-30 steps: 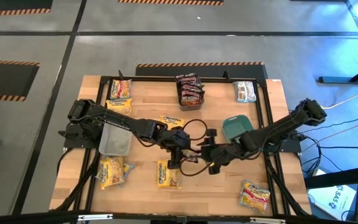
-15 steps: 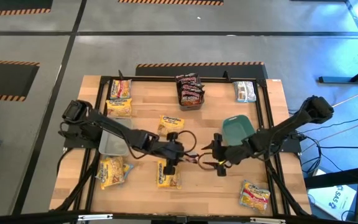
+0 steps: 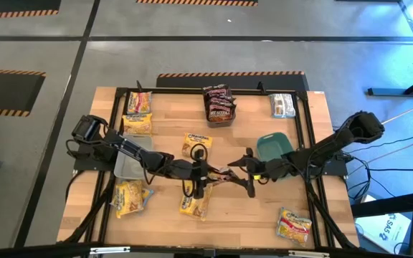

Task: Sort Maruchan noodles
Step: Put the black noodle pack into the black bin

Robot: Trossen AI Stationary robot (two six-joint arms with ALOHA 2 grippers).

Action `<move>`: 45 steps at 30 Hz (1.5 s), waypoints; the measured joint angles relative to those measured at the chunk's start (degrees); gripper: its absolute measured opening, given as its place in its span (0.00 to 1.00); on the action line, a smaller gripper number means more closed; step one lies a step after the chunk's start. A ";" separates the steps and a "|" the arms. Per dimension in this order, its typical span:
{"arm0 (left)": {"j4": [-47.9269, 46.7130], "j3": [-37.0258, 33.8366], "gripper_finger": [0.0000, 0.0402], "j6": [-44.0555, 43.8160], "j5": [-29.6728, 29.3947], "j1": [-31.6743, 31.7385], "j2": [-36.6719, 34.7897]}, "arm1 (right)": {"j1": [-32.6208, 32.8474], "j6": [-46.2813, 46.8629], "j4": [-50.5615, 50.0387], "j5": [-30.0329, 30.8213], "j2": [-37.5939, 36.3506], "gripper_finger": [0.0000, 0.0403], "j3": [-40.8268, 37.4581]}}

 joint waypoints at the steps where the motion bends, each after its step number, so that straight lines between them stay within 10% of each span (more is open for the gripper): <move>1: 0.40 0.00 0.39 0.07 0.51 0.08 -0.03 | -0.44 0.01 -0.16 -0.68 0.32 0.67 0.24; 19: 1.62 -0.02 0.39 0.28 0.69 0.85 -0.01 | -2.65 -0.06 -0.08 -4.47 7.25 0.64 5.16; 45: -23.12 0.26 0.54 -2.39 -4.54 -0.85 -15.75 | -5.78 -5.78 -2.94 -8.69 6.90 0.04 7.54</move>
